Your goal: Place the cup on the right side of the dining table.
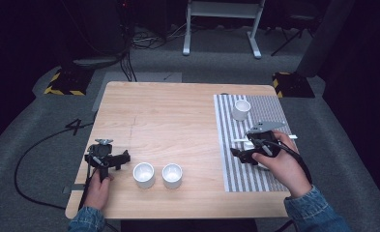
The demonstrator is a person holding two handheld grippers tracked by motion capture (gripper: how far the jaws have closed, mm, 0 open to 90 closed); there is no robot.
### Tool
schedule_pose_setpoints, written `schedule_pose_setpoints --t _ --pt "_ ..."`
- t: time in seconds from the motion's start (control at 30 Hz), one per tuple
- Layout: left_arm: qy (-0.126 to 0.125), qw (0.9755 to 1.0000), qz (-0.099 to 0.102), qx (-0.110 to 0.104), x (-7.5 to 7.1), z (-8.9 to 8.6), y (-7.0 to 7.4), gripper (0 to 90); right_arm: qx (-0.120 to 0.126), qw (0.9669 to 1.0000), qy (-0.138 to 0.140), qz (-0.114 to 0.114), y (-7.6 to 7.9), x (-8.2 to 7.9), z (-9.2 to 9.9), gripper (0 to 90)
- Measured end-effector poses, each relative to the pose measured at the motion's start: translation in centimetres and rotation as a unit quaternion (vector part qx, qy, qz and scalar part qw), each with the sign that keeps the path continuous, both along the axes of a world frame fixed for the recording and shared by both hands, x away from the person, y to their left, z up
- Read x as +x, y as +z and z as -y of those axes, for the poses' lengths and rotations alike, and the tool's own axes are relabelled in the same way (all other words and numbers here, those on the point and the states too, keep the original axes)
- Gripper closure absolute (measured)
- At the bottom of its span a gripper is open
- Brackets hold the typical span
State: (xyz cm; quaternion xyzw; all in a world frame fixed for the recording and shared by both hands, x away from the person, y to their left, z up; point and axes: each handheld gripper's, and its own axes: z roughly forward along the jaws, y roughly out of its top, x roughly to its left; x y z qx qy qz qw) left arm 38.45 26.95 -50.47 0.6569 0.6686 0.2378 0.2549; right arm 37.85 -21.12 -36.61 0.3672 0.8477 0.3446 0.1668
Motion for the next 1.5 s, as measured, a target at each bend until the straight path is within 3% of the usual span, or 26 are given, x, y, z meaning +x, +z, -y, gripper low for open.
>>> schedule_pose_setpoints --t 0.37,0.67,0.83,1.03,1.2,1.5 --pt "0.0 1.0 0.0 0.0 0.0 0.0 0.0 0.2 0.004 0.9998 0.019 -0.003 -2.7 -2.1 0.4 17.0" --pt "0.0 1.0 0.0 0.0 0.0 0.0 0.0 0.2 -0.005 0.9998 0.014 0.013 -4.8 -3.6 0.7 17.0" --pt "0.0 1.0 0.0 0.0 0.0 0.0 0.0 0.2 0.002 0.9999 0.01 0.006 -6.3 -4.1 0.8 17.1" --pt "0.0 1.0 0.0 0.0 0.0 0.0 0.0 0.2 -0.046 0.9983 -0.009 0.034 -7.7 -4.3 1.0 17.2" --pt "0.0 1.0 0.0 0.0 0.0 0.0 0.0 0.2 -0.031 0.9993 -0.015 0.015 -9.1 -4.5 1.5 17.2" --pt "0.0 1.0 0.0 0.0 0.0 0.0 0.0 0.2 -0.012 0.9995 -0.03 0.003 -11.1 -5.0 2.3 17.2"
